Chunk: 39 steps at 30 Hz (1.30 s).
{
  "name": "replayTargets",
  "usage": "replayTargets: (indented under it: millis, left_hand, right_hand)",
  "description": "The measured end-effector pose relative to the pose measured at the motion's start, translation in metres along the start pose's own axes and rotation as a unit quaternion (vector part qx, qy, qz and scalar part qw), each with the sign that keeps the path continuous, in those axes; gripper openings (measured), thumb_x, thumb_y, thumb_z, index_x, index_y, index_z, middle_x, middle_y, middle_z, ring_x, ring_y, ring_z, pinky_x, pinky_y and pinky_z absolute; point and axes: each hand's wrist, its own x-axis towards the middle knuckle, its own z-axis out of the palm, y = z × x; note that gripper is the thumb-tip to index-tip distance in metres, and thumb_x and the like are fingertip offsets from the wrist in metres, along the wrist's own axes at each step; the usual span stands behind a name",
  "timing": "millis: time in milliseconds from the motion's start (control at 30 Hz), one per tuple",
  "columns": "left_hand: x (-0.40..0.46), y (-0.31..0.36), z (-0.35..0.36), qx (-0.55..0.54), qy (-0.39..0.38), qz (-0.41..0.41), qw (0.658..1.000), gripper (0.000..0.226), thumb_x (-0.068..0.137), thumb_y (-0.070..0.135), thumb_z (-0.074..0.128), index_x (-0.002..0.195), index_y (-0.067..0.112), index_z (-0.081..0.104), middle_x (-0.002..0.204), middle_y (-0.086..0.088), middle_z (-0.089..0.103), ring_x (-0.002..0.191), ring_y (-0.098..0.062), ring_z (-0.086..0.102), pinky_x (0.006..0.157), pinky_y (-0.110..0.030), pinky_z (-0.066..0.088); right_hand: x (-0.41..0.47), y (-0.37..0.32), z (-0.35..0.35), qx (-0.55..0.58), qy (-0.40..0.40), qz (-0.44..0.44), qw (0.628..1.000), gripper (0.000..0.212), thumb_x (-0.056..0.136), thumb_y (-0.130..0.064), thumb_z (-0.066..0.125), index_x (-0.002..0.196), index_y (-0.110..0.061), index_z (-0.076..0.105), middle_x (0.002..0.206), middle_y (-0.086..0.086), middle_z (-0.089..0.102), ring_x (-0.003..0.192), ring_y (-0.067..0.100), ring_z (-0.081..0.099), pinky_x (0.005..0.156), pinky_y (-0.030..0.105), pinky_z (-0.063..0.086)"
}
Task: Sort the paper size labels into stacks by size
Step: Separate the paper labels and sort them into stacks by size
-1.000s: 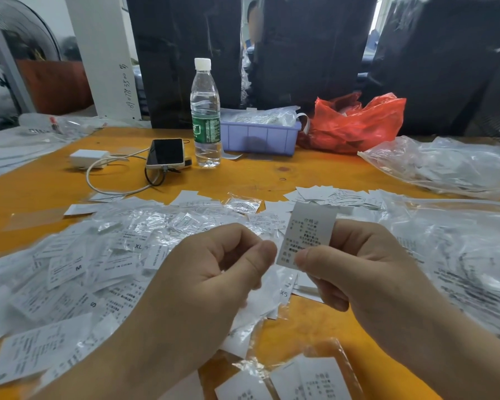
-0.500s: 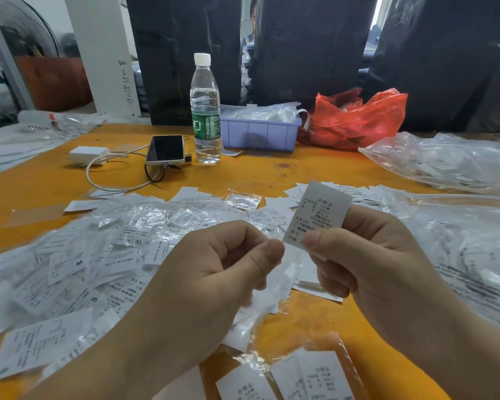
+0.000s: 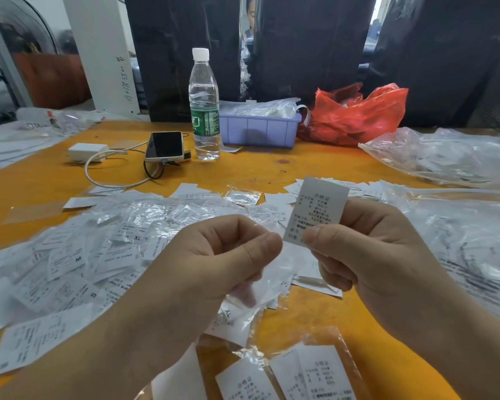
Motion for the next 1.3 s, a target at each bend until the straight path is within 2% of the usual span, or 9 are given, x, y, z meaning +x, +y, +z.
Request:
replayTargets:
  millis: [167,267,400,567,667,867,1067,1200,1300]
  left_hand:
    - [-0.0003,0.0007,0.0008,0.004,-0.004,0.004,1.0,0.021,0.058,0.031,0.088,0.062,0.019,0.071,0.048,0.007,0.051,0.042,-0.005,0.048,0.049,-0.022,0.046]
    - [-0.0013,0.0004,0.0014,0.007,-0.017,0.008,1.0,0.018,0.059,0.035,0.081,0.062,0.02,0.071,0.048,0.008,0.052,0.043,-0.004,0.048,0.048,-0.022,0.046]
    - [-0.001,0.0,0.0023,0.017,-0.023,0.006,1.0,0.019,0.061,0.032,0.086,0.063,0.02,0.071,0.049,0.009,0.054,0.044,-0.003,0.049,0.049,-0.021,0.046]
    - [-0.0009,-0.0014,-0.0001,0.014,-0.023,0.009,1.0,0.018,0.061,0.033,0.082,0.067,0.019,0.073,0.053,0.006,0.056,0.046,-0.006,0.051,0.048,-0.021,0.046]
    - [-0.0013,-0.0026,-0.0009,0.017,-0.019,0.011,1.0,0.02,0.059,0.036,0.079,0.068,0.018,0.073,0.055,0.005,0.057,0.046,-0.007,0.052,0.048,-0.021,0.046]
    - [-0.0019,-0.0006,-0.0006,0.034,-0.025,-0.004,0.999,0.02,0.063,0.034,0.084,0.066,0.018,0.071,0.053,0.001,0.056,0.047,-0.009,0.052,0.049,-0.019,0.046]
    - [-0.0018,0.0003,0.0021,0.035,-0.021,-0.005,0.999,0.011,0.067,0.03,0.075,0.064,0.02,0.071,0.052,0.002,0.055,0.045,-0.007,0.052,0.046,-0.018,0.045]
    - [-0.0017,0.0005,0.0012,0.044,-0.026,-0.005,0.999,0.025,0.063,0.039,0.081,0.068,0.017,0.071,0.055,0.003,0.054,0.047,-0.008,0.051,0.048,-0.019,0.045]
    - [-0.0013,0.0013,0.0002,0.042,-0.028,-0.009,0.999,0.017,0.069,0.032,0.081,0.066,0.018,0.071,0.053,0.005,0.054,0.046,-0.006,0.05,0.047,-0.018,0.044]
  right_hand:
    - [-0.0002,0.0006,0.0008,0.008,-0.008,0.01,1.0,0.02,0.073,-0.013,0.058,0.069,-0.024,0.074,0.051,-0.004,0.043,0.044,0.008,0.03,0.043,0.024,0.026]
    - [-0.0003,0.0009,0.0015,0.019,-0.022,0.017,0.999,0.019,0.073,-0.012,0.058,0.068,-0.023,0.073,0.052,-0.003,0.044,0.043,0.008,0.031,0.042,0.022,0.026]
    - [-0.0002,0.0028,0.0027,0.028,-0.035,0.028,0.999,0.02,0.073,-0.011,0.059,0.066,-0.023,0.073,0.051,-0.003,0.044,0.042,0.008,0.031,0.041,0.021,0.028]
    - [-0.0007,0.001,-0.0014,0.034,0.0,0.021,0.999,0.016,0.072,-0.012,0.058,0.069,-0.018,0.073,0.054,0.003,0.04,0.042,0.008,0.031,0.042,0.021,0.028]
    - [0.0002,0.0005,-0.0044,0.032,0.019,0.024,0.999,0.015,0.072,-0.014,0.059,0.068,-0.019,0.072,0.052,0.001,0.038,0.042,0.008,0.031,0.042,0.021,0.029]
    - [-0.0015,0.0005,0.0018,0.045,-0.023,0.015,0.999,0.019,0.074,-0.011,0.059,0.068,-0.022,0.074,0.051,-0.002,0.044,0.043,0.008,0.032,0.042,0.02,0.029]
    - [-0.0009,0.002,0.0019,0.051,-0.038,0.045,0.997,0.014,0.072,-0.012,0.061,0.065,-0.02,0.072,0.052,0.0,0.043,0.042,0.008,0.033,0.042,0.021,0.028]
    - [-0.0009,0.0026,0.001,0.052,-0.074,0.058,0.994,0.003,0.069,-0.018,0.071,0.07,-0.017,0.073,0.053,-0.001,0.043,0.044,0.008,0.035,0.043,0.022,0.026]
    - [-0.0009,0.0021,-0.0016,0.043,-0.073,0.055,0.995,0.011,0.067,-0.024,0.076,0.074,-0.016,0.075,0.058,0.004,0.049,0.046,0.008,0.039,0.043,0.021,0.03]
